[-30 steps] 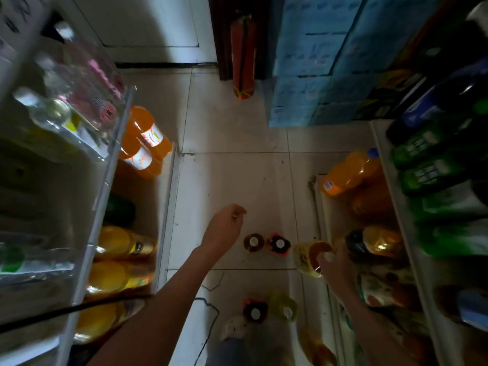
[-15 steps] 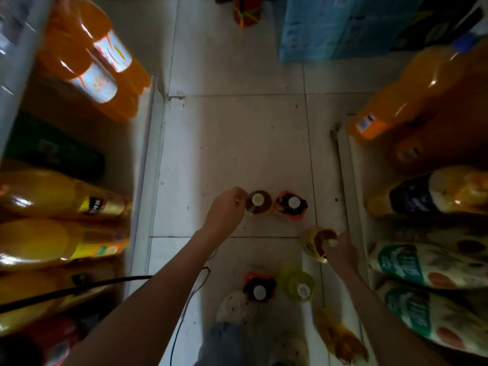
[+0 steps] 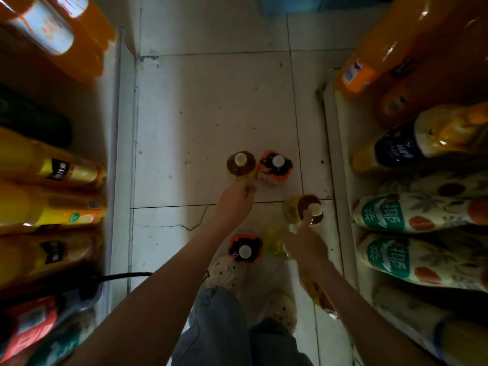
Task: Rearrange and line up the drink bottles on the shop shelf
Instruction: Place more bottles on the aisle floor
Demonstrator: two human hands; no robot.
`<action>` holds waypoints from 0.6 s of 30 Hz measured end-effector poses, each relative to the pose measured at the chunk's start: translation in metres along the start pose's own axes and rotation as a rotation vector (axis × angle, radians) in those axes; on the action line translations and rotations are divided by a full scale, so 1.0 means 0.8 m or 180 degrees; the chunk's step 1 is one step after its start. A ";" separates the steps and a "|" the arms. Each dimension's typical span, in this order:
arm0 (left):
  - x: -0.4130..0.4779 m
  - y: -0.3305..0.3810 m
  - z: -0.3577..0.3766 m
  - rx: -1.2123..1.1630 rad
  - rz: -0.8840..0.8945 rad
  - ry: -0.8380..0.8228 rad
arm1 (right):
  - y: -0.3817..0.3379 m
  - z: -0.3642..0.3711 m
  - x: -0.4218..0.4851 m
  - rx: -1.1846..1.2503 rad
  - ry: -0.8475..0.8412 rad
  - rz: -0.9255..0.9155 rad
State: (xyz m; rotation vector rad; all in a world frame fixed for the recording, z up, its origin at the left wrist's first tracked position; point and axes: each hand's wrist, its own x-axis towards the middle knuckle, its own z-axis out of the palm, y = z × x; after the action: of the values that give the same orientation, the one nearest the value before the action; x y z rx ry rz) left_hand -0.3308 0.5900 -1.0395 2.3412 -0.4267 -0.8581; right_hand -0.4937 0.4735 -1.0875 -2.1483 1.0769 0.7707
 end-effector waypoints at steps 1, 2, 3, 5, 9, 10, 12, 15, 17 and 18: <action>-0.004 0.004 0.004 -0.0012 -0.0005 -0.0030 | -0.001 0.009 -0.012 -0.0220 -0.0148 -0.0187; -0.006 0.008 0.008 -0.0011 0.0007 -0.0064 | 0.000 0.017 -0.018 -0.0393 -0.0162 -0.0374; -0.008 0.010 0.011 0.0007 0.0022 -0.0113 | 0.000 0.022 -0.019 -0.0483 -0.0141 -0.0486; -0.012 0.012 0.010 0.0121 0.0051 -0.0225 | -0.002 0.024 -0.010 -0.0460 -0.0293 -0.0512; -0.011 0.022 -0.004 0.0356 0.0243 -0.0331 | 0.003 0.018 -0.002 -0.0124 -0.0668 -0.0355; -0.013 0.029 -0.011 0.0387 0.0292 -0.0343 | 0.004 0.014 -0.004 -0.0052 -0.0620 -0.0313; -0.021 0.045 -0.029 0.0402 0.0438 -0.0376 | -0.001 -0.005 -0.014 -0.0029 -0.0455 -0.0349; -0.039 0.085 -0.061 0.0484 0.0606 -0.0719 | -0.019 -0.062 -0.056 0.0091 -0.0235 -0.0395; -0.062 0.128 -0.082 0.0575 0.0846 -0.1311 | -0.030 -0.110 -0.100 0.0226 -0.0059 -0.0389; -0.077 0.156 -0.095 0.0619 0.0967 -0.1635 | -0.036 -0.139 -0.127 0.0291 0.0045 -0.0409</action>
State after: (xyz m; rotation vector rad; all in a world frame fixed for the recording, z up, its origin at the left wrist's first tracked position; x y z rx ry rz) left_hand -0.3366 0.5566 -0.8844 2.1203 -1.0896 -1.3075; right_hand -0.4956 0.4556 -0.9353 -2.1249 0.9521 0.6357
